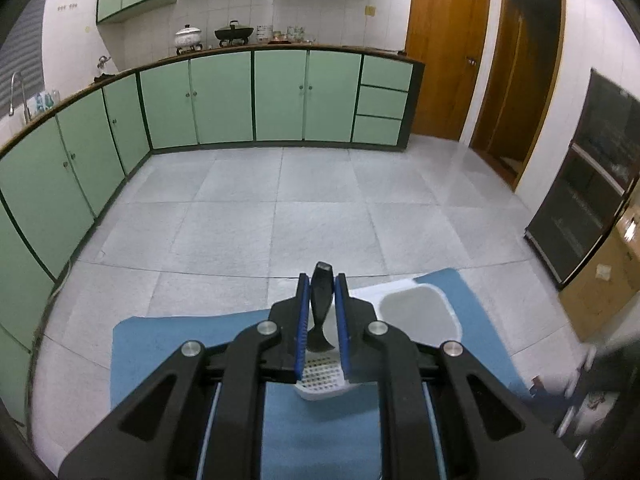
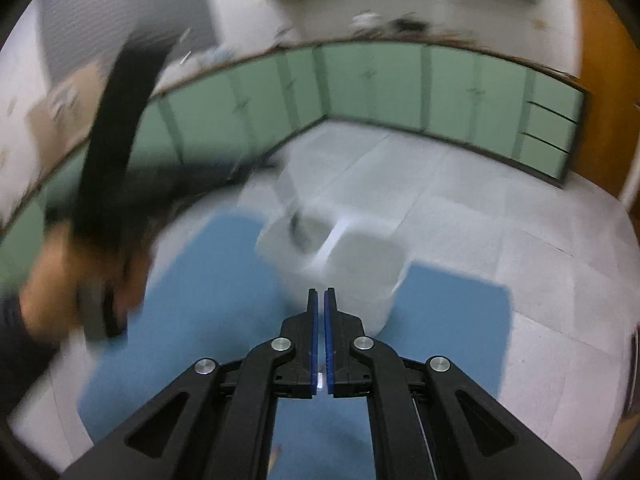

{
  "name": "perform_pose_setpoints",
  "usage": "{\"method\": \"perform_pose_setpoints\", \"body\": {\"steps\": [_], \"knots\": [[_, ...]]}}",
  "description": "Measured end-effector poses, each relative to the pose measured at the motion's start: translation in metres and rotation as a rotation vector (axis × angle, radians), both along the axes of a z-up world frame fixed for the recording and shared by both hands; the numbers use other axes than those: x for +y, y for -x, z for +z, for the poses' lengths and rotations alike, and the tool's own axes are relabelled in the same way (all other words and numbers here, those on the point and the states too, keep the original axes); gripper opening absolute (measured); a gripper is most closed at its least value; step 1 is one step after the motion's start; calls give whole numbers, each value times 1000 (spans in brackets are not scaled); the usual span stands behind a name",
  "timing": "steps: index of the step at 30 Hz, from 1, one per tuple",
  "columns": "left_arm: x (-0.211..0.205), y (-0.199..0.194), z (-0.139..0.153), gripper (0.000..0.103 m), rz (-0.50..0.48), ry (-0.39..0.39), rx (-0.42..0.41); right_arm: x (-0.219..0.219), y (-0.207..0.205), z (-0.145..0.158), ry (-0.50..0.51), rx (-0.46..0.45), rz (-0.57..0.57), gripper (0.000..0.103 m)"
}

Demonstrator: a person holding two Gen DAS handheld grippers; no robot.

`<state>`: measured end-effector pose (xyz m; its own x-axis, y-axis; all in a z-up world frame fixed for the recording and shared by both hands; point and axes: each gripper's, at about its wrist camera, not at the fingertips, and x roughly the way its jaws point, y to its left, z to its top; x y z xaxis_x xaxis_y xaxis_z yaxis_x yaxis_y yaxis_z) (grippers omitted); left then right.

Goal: Organize utensils
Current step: 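Lower the black spoon into the white holder with left while right grips the metal spoon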

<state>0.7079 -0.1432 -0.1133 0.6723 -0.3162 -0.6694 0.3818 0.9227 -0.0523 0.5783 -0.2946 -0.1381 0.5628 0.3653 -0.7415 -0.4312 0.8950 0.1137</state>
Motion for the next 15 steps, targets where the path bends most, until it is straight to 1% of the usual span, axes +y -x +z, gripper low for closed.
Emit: {"method": "perform_pose_setpoints", "body": {"steps": [3, 4, 6, 7, 9, 13, 15], "knots": [[2, -3, -6, 12, 0, -6, 2, 28, 13, -37, 78, 29, 147, 5], [3, -3, -7, 12, 3, -5, 2, 33, 15, -44, 86, 37, 179, 7], [5, -3, -10, 12, 4, 1, 6, 44, 17, -58, 85, 73, 269, 14], [5, -2, -11, 12, 3, 0, 8, 51, 19, -67, 107, 78, 309, 19], [5, -2, -13, 12, 0, 0, 11, 61, 21, -81, 172, 78, 387, 20], [6, -7, -15, 12, -6, 5, 19, 75, 22, -93, 263, 79, 512, 21], [7, -8, -17, 12, -10, 4, 20, 83, 30, -95, 331, 40, 582, 21]]}}
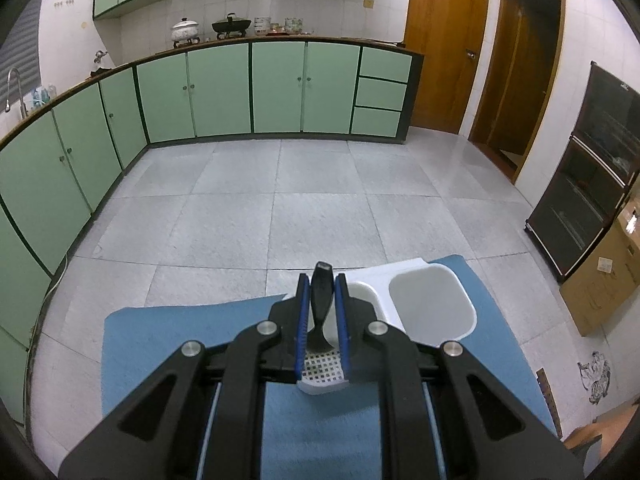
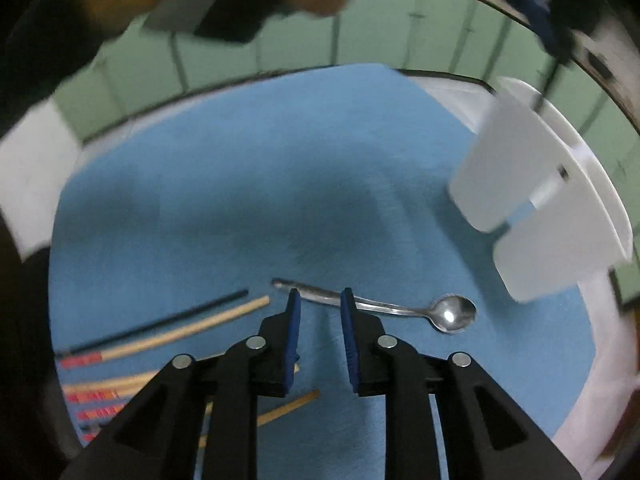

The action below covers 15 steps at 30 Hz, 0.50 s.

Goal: Organize utensils
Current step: 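Lower the black spoon into the white holder with left while right grips the metal spoon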

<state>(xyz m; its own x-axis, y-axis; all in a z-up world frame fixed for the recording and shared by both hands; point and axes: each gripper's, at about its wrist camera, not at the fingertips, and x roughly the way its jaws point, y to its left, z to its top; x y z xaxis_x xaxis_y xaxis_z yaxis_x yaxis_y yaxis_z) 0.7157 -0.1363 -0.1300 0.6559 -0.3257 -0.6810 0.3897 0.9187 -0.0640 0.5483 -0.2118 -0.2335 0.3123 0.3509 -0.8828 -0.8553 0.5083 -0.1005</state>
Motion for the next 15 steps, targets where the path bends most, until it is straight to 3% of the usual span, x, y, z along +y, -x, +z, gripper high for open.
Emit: {"method": "perform_pose_setpoints", "body": {"steps": [5, 10, 15], "knots": [[0, -2, -5, 12, 2, -12, 7, 17, 14, -10, 107, -72, 112, 26], [-3, -5, -5, 12, 8, -17, 11, 27, 19, -21, 137, -105, 134, 26], [-5, -8, -6, 12, 16, -21, 14, 40, 9, -25, 75, -92, 59, 27]]}}
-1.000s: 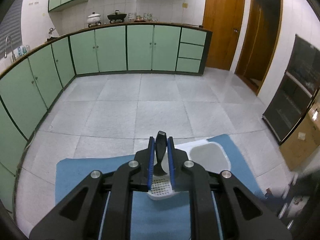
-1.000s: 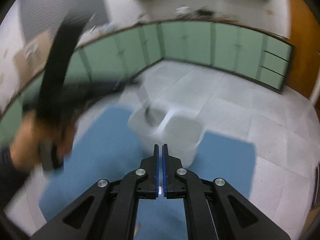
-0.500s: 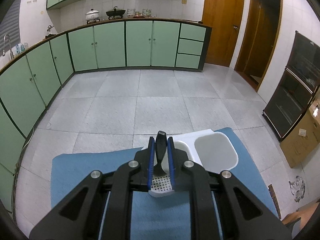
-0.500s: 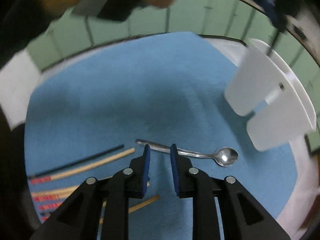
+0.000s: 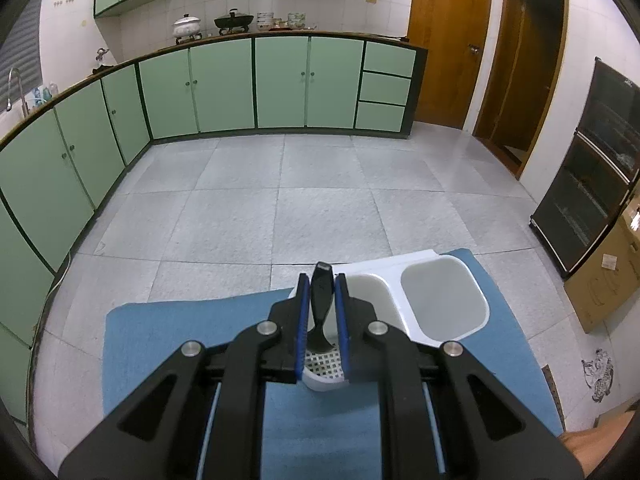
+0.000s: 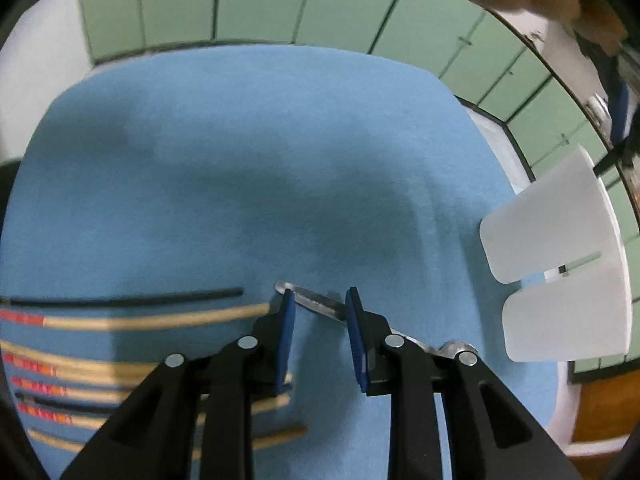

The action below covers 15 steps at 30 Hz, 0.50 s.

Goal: Organize utensils
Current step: 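Lower the black spoon into the white holder with left while right grips the metal spoon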

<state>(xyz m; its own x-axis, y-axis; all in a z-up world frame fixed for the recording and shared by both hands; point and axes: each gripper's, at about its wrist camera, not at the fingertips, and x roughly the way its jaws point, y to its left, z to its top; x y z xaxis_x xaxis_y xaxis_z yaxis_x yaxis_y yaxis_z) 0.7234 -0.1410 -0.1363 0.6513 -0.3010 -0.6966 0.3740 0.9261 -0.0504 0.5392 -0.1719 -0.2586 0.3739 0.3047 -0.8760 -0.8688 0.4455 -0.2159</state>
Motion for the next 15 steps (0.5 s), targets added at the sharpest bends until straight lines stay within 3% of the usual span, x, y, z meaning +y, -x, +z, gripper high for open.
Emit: {"method": "perform_pose_setpoints", "body": {"steps": [6, 10, 13, 15], "knots": [[-2, 3, -4, 12, 5, -7, 4, -14, -28, 12, -90, 34, -176, 27], [-2, 6, 0, 12, 4, -2, -4, -23, -22, 26, -179, 160, -253, 28], [-1, 9, 0, 12, 1, -3, -6, -36, -10, 25, -282, 256, -378, 33], [-1, 10, 0, 12, -3, -3, -10, -39, 2, 19, -327, 252, -434, 35]]}}
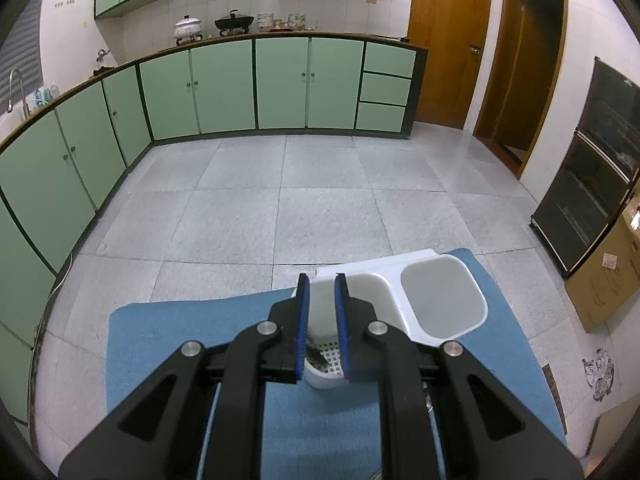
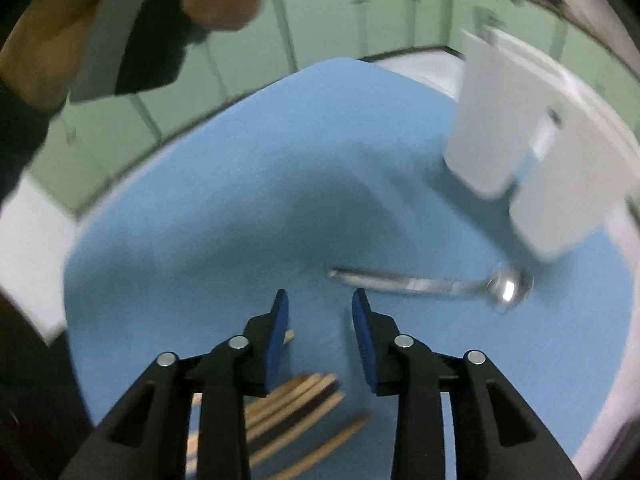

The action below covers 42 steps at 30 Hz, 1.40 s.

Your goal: Organize utensils

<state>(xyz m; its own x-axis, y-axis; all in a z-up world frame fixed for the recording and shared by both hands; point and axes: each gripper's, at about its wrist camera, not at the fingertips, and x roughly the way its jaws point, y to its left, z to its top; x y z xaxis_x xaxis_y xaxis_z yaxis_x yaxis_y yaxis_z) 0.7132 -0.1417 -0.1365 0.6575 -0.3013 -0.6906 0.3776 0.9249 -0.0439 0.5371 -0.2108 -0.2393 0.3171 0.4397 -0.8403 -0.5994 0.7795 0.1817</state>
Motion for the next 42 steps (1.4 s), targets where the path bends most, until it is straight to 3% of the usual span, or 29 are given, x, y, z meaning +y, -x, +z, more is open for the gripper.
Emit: {"method": "perform_pose_setpoints", "body": {"steps": [2, 7, 11, 15, 20, 22, 24, 26, 33, 35, 39, 42], "knots": [[0, 0, -1, 12, 2, -1, -2, 4, 12, -7, 46, -67, -61, 38], [1, 1, -1, 12, 0, 5, 0, 7, 13, -9, -12, -116, -192, 39], [6, 2, -2, 12, 4, 8, 0, 29, -7, -2, -23, -151, -159, 41], [14, 3, -3, 12, 11, 11, 8, 37, -19, -12, 15, -77, -144, 41], [20, 9, -1, 13, 9, 15, 5, 3, -5, -13, 129, -54, -150, 43], [23, 14, -1, 13, 5, 25, 6, -29, 2, -10, 156, -54, -210, 46], [25, 19, 0, 13, -1, 24, -3, -57, 6, -3, 151, -69, -276, 46], [27, 23, 0, 13, -1, 23, -7, -63, 8, 7, 87, -78, -267, 48], [42, 31, 4, 13, 20, 41, -8, 21, -7, 8, 64, -92, -105, 48], [45, 32, 3, 13, 22, 31, -10, 36, -11, 6, 70, -115, -99, 48], [53, 31, -1, 13, 40, 33, 3, 61, -33, -9, 59, -38, -107, 48], [56, 35, -1, 13, 37, 29, 1, 59, -24, -6, 86, -27, -107, 48]]}}
